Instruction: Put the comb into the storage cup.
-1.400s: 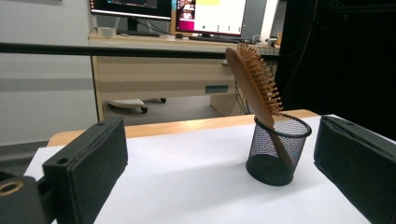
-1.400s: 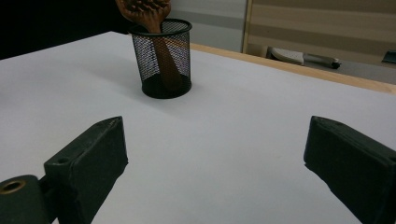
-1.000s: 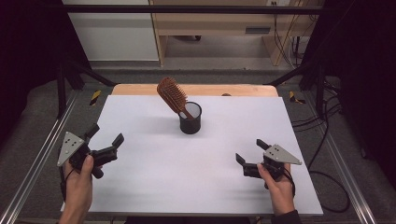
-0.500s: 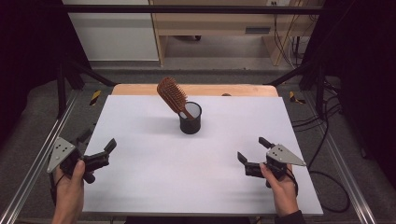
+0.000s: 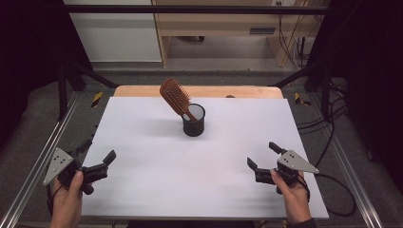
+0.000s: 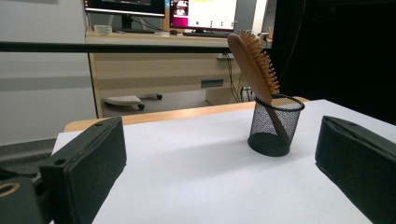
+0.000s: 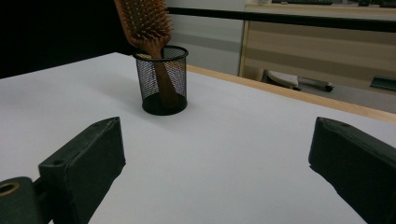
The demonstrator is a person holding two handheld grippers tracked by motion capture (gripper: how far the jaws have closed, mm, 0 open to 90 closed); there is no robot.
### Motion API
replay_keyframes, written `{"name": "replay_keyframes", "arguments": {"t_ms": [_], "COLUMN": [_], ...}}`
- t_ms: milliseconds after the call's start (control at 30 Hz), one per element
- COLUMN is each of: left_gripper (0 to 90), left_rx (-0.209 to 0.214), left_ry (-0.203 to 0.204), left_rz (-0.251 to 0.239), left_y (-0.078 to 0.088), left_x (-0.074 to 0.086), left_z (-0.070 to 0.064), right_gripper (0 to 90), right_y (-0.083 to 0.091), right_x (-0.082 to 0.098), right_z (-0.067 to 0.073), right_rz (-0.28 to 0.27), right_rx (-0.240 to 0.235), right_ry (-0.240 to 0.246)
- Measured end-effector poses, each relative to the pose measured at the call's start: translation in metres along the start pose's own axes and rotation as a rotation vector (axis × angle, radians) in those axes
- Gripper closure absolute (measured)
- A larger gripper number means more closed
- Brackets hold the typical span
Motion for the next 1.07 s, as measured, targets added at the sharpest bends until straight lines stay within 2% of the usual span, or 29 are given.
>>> {"name": "replay_keyframes", "arguments": {"t_ms": [100, 300, 500, 567, 733, 800, 967, 1067], "left_gripper": [2.2, 2.5, 2.5, 2.6, 2.6, 2.6, 2.6, 2.6], "left_rx": [0.003, 0.022, 0.022, 0.037, 0.066, 0.075, 0.077, 0.073], "left_ry": [-0.012, -0.006, -0.001, 0.0, -0.029, -0.023, -0.024, -0.039], "left_rz": [0.002, 0.009, 0.012, 0.011, 0.013, 0.015, 0.013, 0.007], "left_y": [0.001, 0.001, 0.004, 0.005, 0.004, 0.003, 0.003, 0.004], "left_x": [0.004, 0.012, 0.021, 0.023, 0.029, 0.031, 0.034, 0.032], "left_z": [-0.003, -0.008, -0.008, -0.011, -0.022, -0.026, -0.037, -0.036], "right_gripper": [3.8, 3.7, 3.7, 3.7, 3.6, 3.6, 3.6, 3.6], "right_y": [0.001, -0.001, -0.002, -0.003, -0.005, -0.007, -0.01, -0.011], "right_x": [0.001, 0.005, 0.011, 0.013, 0.015, 0.017, 0.019, 0.019], "right_z": [0.0, 0.0, -0.003, -0.003, -0.002, 0.0, 0.005, 0.006], "right_rz": [-0.005, -0.003, 0.001, 0.002, -0.002, 0.001, 0.01, 0.013], "right_rx": [-0.008, -0.016, -0.019, -0.023, -0.036, -0.046, -0.063, -0.065], "right_ry": [0.003, 0.005, 0.004, 0.002, 0.001, 0.005, 0.019, 0.019]}}
Point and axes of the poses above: each handheld gripper's, and its own axes: y roughly backward along the jaws, x roughly out of its underside, z roughly to its left, the point moved 10 cm from there along -y, roughly forward along the jaws, and after that the axes turned 6 degrees about -x, right-handed, at the moved point
